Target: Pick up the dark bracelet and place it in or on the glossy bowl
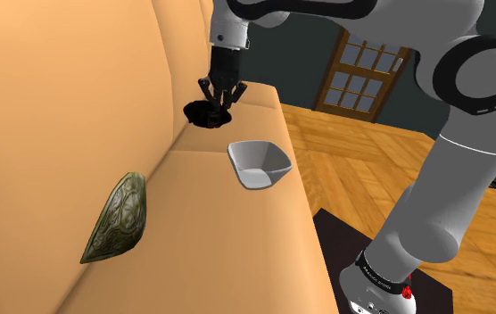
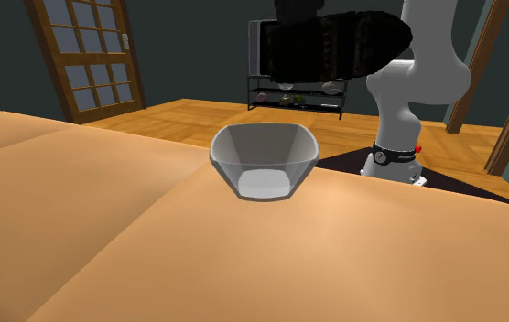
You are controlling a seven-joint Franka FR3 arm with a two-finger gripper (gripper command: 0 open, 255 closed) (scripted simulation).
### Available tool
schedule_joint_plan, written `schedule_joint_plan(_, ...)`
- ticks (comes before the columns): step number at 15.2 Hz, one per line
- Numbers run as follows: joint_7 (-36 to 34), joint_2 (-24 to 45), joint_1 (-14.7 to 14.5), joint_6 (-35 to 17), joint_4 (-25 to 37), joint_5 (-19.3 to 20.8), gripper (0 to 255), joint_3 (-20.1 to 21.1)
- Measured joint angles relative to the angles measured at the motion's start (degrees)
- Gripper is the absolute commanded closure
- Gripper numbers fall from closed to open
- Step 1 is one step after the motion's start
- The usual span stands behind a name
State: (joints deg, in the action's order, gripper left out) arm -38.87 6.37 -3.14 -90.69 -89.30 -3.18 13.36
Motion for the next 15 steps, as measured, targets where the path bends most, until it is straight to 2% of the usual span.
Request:
schedule_joint_plan(2, 0.6, -0.5, 0.4, 1.1, 0.6, -0.1, 255, -0.3)
schedule_joint_plan(15, 17.5, -12.9, 8.8, 2.0, -12.0, -0.3, 255, -8.7)
